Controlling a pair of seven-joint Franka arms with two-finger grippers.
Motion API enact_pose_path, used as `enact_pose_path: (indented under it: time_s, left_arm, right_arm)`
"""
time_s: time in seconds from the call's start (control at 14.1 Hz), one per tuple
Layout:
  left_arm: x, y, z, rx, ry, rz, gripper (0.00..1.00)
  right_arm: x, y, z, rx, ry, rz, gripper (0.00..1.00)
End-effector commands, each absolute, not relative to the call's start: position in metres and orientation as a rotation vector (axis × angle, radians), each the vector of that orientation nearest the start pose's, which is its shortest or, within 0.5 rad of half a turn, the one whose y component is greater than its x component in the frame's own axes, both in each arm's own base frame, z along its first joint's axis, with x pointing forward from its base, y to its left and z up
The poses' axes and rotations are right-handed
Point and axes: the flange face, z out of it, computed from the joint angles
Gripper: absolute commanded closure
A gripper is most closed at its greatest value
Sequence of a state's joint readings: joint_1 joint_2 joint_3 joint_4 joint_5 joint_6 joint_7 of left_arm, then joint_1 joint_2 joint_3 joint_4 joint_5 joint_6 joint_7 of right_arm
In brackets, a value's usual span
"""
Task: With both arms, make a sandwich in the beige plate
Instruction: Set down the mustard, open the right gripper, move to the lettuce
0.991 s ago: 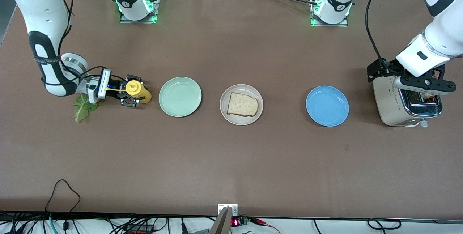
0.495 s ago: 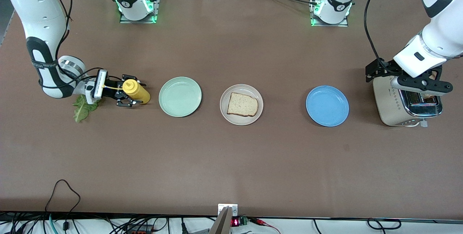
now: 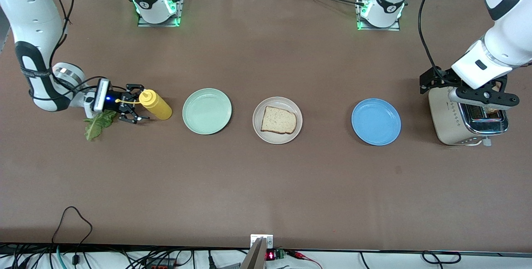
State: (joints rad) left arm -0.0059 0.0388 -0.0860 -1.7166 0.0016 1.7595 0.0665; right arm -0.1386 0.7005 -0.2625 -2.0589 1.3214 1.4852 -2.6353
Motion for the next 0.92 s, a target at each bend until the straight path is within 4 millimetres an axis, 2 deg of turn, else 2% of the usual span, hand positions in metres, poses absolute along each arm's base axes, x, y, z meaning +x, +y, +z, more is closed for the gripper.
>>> enact_pose_path:
  time_s: [0.0,0.14,0.28,0.57,0.85]
  left_arm:
    - [0.571,-0.053,0.553,-3.136,0.253,0.0,0.0]
    - [0.571,-0.053,0.553,-3.136,0.253,0.0,0.0]
    - [0.571,-0.053,0.552,-3.136,0.253,0.002,0.0]
    - [0.57,-0.053,0.552,-3.135,0.253,0.012,0.0]
    - [0.57,-0.053,0.552,-3.135,0.253,0.017,0.0]
  right_arm:
    - [0.49,-0.125,0.113,-1.498,-1.14,-0.965,0.0]
    - [0.49,-0.148,0.129,-1.579,-1.131,-0.876,0.0]
    - [0.501,-0.17,0.154,-1.692,-1.153,-0.76,0.0]
    - [0.528,-0.202,0.224,-2.006,-1.142,-0.455,0.0]
    - [0.547,-0.209,0.275,-2.383,-1.05,-0.271,0.0]
